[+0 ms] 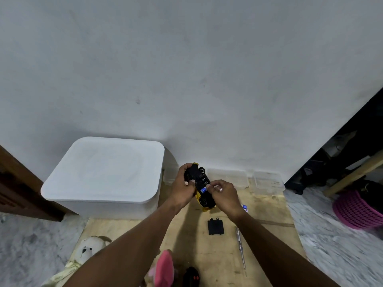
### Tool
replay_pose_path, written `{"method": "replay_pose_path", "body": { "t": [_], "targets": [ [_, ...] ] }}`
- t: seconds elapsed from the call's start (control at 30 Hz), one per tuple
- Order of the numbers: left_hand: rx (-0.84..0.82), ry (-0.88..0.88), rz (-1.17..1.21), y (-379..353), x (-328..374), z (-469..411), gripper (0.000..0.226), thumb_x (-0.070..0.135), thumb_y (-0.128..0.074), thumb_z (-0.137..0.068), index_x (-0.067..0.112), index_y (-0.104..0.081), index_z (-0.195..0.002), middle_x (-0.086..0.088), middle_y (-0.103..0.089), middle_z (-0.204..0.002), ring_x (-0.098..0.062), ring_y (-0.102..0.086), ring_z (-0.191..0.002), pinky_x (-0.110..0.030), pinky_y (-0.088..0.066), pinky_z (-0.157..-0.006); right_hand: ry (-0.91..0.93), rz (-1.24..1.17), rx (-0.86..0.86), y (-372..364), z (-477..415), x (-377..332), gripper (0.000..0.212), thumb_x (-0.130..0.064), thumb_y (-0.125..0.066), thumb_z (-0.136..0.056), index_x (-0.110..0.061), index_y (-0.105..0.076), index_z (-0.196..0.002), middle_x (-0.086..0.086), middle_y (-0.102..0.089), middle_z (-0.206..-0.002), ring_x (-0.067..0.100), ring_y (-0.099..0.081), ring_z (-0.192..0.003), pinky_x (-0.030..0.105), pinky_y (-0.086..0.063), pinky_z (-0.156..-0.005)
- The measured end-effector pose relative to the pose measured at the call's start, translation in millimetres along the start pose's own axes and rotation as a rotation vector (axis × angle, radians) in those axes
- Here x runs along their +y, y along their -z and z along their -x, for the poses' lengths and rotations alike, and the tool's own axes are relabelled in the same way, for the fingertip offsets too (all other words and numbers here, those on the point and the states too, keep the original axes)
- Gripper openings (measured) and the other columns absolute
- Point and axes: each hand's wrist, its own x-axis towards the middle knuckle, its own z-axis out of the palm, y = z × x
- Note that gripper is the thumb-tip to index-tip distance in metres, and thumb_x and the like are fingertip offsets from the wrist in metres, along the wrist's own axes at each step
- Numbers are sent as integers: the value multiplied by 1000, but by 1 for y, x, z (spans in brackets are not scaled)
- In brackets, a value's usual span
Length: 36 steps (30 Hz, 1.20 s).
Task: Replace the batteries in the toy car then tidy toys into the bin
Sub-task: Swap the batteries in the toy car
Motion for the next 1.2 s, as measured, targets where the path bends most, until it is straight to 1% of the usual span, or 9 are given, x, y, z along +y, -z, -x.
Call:
{"method": "replay_pose_path", "body": {
  "t": [0.17, 0.3, 0.37, 0.43, 0.53, 0.67, 0.9, 1.07, 1.2],
  "targets": [
    [-13, -15, 6, 0, -1, -1, 51, -2, -45, -97, 35, -46, -131, 3, -60, -120, -17, -61, -102, -40, -58, -92, -76, -122, 58, -5, 4, -3, 27, -41, -77, -80, -26, -59, -92, 3, -66, -87, 20, -69, -83, 30, -50, -57],
    [-19, 29, 42, -1, -7, 0, 49, -2, -49, -95, 36, -47, -125, 1, -61, -117, -18, -62, -101, -44, -57, -93, -58, -75, 84, -8, 6, -4, 26, -31, -80, -77, -20, -58, -85, 4, -66, -84, 21, -68, -81, 40, -57, -69],
    [-22, 48, 33, -2, -13, -1, 48, 0, -50, -95, 35, -42, -127, -4, -60, -120, -21, -62, -100, -46, -57, -92, -59, -98, 87, -6, 8, -7, 21, -24, -78, -80, -18, -59, -89, 4, -66, -87, 18, -67, -78, 33, -57, -59],
    [-27, 106, 9, -1, -19, -3, 52, 1, -50, -96, 34, -31, -131, -8, -58, -114, -21, -60, -94, -44, -56, -88, -103, -238, 98, 0, 7, -8, 20, -19, -74, -83, -16, -60, -97, 6, -67, -86, 14, -58, -61, 24, -45, -42],
    [-44, 234, -30, 1, -36, -6, 50, 3, -53, -96, 26, -26, -131, -7, -53, -110, -21, -57, -95, -47, -54, -90, -243, -602, 56, 12, -1, 1, 12, -14, -62, -89, -12, -59, -101, 8, -61, -81, 10, -33, -42, 19, -25, -37],
    [-51, 338, 3, -3, -65, -3, 37, 2, -54, -97, 19, -42, -127, -9, -56, -112, -18, -61, -88, -35, -56, -68, -346, -868, -64, 28, -9, 14, 21, -17, -50, -93, -6, -59, -109, 4, -51, -69, 10, -40, -43, 19, -29, -37],
    [30, 405, -67, -13, -105, 3, 40, 6, -59, -94, 26, -58, -129, -9, -63, -118, -29, -63, -107, -46, -54, -96, -321, -513, -58, 32, -15, 40, 32, -34, -70, -89, -7, -57, -79, 4, -51, -59, 18, -49, -49, 28, -42, -44],
    [64, 387, -178, -12, -112, 0, 44, 7, -59, -93, 26, -58, -134, -9, -68, -122, -27, -64, -108, -41, -53, -99, -301, -376, -40, 33, -15, 46, 40, -38, -68, -90, -6, -57, -70, 7, -53, -55, 18, -48, -43, 26, -40, -42],
    [1, 389, -212, -8, -95, -2, 60, 0, -55, -92, 22, -44, -147, -10, -64, -124, -20, -61, -96, -30, -51, -84, -281, -287, -12, 37, -11, 44, 42, -39, -67, -90, -4, -58, -70, 7, -56, -56, 15, -48, -42, 25, -40, -42]
  ]
}}
